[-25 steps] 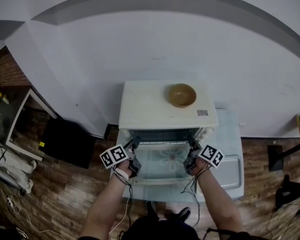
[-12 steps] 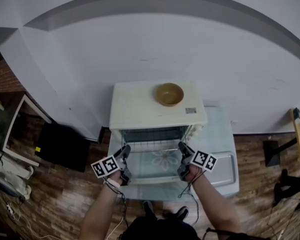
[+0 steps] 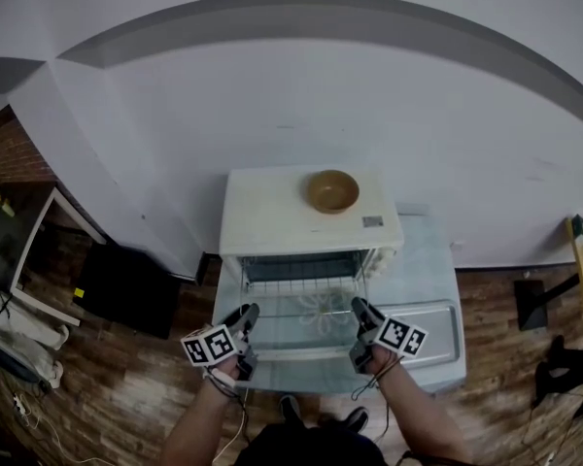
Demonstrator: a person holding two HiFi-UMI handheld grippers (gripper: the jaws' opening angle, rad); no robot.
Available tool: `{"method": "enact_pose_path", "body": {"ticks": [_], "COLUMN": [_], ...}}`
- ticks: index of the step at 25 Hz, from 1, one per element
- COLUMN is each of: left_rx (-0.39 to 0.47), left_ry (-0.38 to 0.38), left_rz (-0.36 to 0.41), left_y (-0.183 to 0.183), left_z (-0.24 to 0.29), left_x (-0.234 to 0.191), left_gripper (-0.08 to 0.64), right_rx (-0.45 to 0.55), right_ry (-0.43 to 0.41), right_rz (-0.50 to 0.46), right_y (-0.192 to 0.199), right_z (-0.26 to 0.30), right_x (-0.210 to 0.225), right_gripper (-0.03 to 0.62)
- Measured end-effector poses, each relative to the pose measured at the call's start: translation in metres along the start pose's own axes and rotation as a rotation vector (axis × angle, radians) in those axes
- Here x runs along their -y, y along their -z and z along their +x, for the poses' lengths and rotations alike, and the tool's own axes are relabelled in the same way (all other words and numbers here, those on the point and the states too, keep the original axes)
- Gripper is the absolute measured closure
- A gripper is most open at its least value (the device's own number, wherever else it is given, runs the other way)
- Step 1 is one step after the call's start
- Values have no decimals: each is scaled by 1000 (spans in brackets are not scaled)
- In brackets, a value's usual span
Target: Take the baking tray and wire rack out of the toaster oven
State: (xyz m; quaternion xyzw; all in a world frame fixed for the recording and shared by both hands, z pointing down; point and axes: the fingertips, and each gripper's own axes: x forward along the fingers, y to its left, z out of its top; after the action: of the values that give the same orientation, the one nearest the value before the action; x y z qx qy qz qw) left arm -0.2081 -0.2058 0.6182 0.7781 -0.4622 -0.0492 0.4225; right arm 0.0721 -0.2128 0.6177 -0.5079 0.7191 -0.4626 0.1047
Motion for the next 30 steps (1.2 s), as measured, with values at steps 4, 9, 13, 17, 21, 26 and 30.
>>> {"method": "enact_pose_path", "body": {"ticks": [4,9,13,17,21,26,30], "left_rx": [-9,-26,-31,-22,-12,-16,-13], "left_ry": [8,-9,-6,-18,-35,-23,-19], "left_rz": [21,40,69,74,86,96,95], "left_y": [6,16,23,33,39,46,50], "left_z": [-7,-12,-21,-32,-41,-52,-63], "left_x": [3,-5,0,2,9,15,22], "left_gripper": [434,433,430,428,429,430,430], "right_rx": [2,-5,-15,-21,-20,-21,-17], "right_ry": [2,12,11,3,-1,-23,-36], "right_rz": [-17,-25,-9,-40,-73,-60,-53], "right_y": [5,12,21,27,28,37,43], "right_z": [-8,-12,-21,-33,-43,-56,-65], "right_x": [-1,1,0,-1,-2,-6,-9], "right_gripper": [491,491,489,489,488,488,486]}}
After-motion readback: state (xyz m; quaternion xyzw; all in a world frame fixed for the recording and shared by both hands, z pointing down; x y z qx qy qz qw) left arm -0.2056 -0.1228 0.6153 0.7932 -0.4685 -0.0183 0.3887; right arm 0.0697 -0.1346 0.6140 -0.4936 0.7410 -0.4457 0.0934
